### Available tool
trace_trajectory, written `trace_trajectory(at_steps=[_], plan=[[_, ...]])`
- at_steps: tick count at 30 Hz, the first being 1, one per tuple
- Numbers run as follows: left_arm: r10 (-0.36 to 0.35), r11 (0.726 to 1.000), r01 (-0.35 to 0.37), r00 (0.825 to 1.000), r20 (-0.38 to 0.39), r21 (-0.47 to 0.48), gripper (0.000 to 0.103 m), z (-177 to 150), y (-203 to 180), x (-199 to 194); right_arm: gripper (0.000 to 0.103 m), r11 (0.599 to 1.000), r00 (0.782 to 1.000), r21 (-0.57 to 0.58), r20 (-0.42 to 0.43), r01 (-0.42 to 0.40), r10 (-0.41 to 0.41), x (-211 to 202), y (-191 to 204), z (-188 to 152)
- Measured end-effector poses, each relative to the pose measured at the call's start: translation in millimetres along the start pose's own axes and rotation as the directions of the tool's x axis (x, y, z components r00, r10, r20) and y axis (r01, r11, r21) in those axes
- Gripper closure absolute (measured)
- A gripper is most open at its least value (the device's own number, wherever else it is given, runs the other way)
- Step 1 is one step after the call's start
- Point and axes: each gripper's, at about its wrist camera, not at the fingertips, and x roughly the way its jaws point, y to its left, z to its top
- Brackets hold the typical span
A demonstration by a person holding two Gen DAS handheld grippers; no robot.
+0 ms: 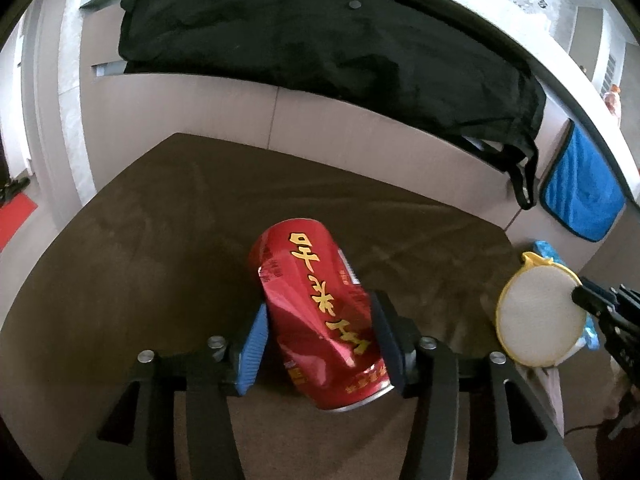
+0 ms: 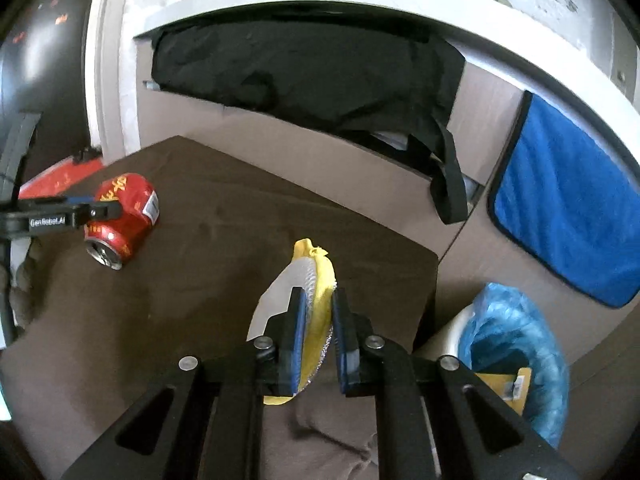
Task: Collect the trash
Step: 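Grasp the red can with the left tool while the right tool grasps the yellow sponge, then lift and carry the red can and sponge toward the bin with both tools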
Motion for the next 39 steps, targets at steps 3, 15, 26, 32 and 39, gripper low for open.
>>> trace_trajectory(at_steps=[3, 15, 26, 32, 39], plan=[[0.037, 0.999, -0.037, 0.999, 0.002, -0.016, 0.047, 0, 7, 3, 0.091, 1.000, 1.000, -0.025, 0.009, -0.002, 0.002, 0, 9, -1], [0.003, 0.983, -0.007, 1.000, -0.022, -0.184, 0.041, 0, 40, 13, 0.068, 0.956, 0.963, 0.112, 0.005, -0.270, 0.271, 9, 10, -6], [-0.135, 0.944, 0.100, 0.986, -0.094, -0.316, 0.054, -1, 43, 26, 0.090, 0.936, 0.956, 0.205, -0.006, -0.285, 0.292, 23, -9, -13], [-0.108, 0.973, 0.096, 0.993, -0.046, -0.208, 0.072, 7, 4, 9, 0.090, 0.934, 0.954, 0.198, 0.032, -0.297, 0.297, 14, -14, -14], [-0.062, 0.998, 0.064, 0.996, 0.067, -0.022, 0.074, 21, -68, -19, 0.090, 0.914, 0.951, 0.265, 0.105, -0.309, 0.291, -3, -41, -20]])
